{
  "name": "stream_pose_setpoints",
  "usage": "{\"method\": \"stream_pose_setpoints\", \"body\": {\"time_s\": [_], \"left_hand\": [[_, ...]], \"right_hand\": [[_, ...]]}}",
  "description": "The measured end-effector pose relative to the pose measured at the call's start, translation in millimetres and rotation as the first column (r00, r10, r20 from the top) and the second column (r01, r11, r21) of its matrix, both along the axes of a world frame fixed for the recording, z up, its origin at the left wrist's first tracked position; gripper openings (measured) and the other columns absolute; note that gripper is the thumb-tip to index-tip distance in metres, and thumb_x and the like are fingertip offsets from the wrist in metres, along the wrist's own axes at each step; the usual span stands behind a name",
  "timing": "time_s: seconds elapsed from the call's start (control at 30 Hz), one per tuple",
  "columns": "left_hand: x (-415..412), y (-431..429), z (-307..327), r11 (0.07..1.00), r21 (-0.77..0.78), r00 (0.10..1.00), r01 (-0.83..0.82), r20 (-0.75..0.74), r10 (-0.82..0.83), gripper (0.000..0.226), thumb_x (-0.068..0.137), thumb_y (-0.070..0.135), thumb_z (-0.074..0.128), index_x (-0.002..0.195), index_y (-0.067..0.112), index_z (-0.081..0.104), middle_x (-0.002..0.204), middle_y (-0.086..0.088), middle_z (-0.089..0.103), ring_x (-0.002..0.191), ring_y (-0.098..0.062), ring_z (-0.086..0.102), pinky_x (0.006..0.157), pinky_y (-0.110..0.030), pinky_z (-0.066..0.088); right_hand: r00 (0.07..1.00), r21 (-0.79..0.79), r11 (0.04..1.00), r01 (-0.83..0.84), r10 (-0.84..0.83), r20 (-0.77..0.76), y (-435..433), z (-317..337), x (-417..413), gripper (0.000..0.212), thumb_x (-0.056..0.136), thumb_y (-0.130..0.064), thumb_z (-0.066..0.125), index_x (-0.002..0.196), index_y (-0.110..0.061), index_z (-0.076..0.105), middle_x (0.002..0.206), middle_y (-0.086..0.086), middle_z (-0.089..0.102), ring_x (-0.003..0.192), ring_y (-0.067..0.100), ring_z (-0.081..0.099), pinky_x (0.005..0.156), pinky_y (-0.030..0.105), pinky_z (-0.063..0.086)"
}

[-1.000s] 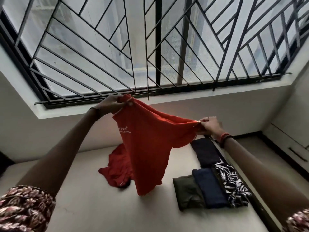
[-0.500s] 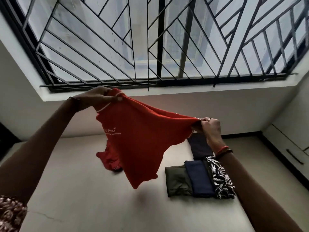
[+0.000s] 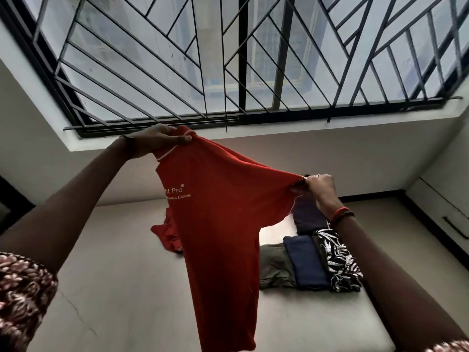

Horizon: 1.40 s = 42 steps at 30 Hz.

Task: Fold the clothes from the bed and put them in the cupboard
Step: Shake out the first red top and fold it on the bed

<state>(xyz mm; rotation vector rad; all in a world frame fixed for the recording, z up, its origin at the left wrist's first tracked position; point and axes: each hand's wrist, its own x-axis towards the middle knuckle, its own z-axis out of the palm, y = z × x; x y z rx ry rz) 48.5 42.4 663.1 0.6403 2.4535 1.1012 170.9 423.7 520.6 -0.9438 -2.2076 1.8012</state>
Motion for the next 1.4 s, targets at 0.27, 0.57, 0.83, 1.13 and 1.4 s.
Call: {"method": "stream_pose_setpoints", "body": {"time_s": [0.27, 0.57, 0.83, 1.13, 1.4], "left_hand": [[-40, 29, -16, 0.993, 0.091, 0.993, -0.073, -0.086, 0.081, 0.033, 0.087, 0.028, 0.059, 0.115, 0.009, 0.06, 0.082, 0.002, 0.065, 0.064, -0.002, 0.064, 0.052, -0.008, 0.048], [-56, 20, 1, 0.957, 0.289, 0.959, -0.005, -0.269, 0.086, 0.024, 0.09, 0.011, 0.059, 0.107, 0.024, 0.07, 0.07, 0.016, 0.068, 0.063, 0.005, 0.064, 0.065, -0.014, 0.054], [10, -38, -173, 0.983, 0.184, 0.983, -0.029, -0.176, 0.062, 0.037, 0.083, -0.014, 0.058, 0.116, 0.004, 0.058, 0.092, 0.023, 0.068, 0.084, 0.016, 0.059, 0.084, -0.011, 0.049], [161, -139, -503, 0.987, -0.105, 0.989, -0.123, -0.09, 0.114, 0.054, 0.078, 0.028, 0.072, 0.112, 0.06, 0.043, 0.121, 0.064, 0.014, 0.131, 0.012, 0.021, 0.104, -0.042, 0.025], [265, -203, -673, 0.95, -0.27, 0.986, -0.158, -0.099, 0.136, 0.043, 0.085, 0.068, 0.031, 0.103, 0.04, 0.059, 0.141, 0.049, 0.007, 0.136, 0.018, 0.0, 0.099, -0.054, 0.028]], "right_hand": [[0.978, -0.131, 0.976, 0.172, -0.185, -0.093, -4, -5, -49, 0.023, 0.089, 0.001, 0.048, 0.071, -0.013, 0.05, 0.044, -0.01, 0.061, 0.044, 0.004, 0.061, 0.047, 0.019, 0.052], [0.875, -0.1, 0.94, 0.325, -0.339, -0.346, -10, 45, -66, 0.023, 0.078, 0.011, 0.047, 0.083, 0.001, 0.066, 0.089, 0.019, 0.068, 0.076, 0.027, 0.071, 0.067, 0.034, 0.06], [0.969, 0.274, 0.937, 0.215, -0.171, -0.176, -54, -86, 8, 0.026, 0.083, 0.0, 0.055, 0.102, -0.001, 0.072, 0.101, 0.018, 0.071, 0.095, 0.027, 0.066, 0.084, 0.028, 0.05], [0.966, 0.257, 0.956, -0.143, 0.079, 0.246, -130, -355, 146, 0.017, 0.084, -0.001, 0.064, 0.072, -0.006, 0.074, 0.051, -0.015, 0.062, 0.055, -0.01, 0.057, 0.057, 0.017, 0.044], [0.779, 0.285, 0.798, -0.531, 0.326, 0.536, -166, -467, 249, 0.016, 0.083, -0.034, 0.07, 0.1, -0.034, 0.07, 0.092, -0.022, 0.064, 0.081, 0.006, 0.063, 0.063, 0.015, 0.04]]}}
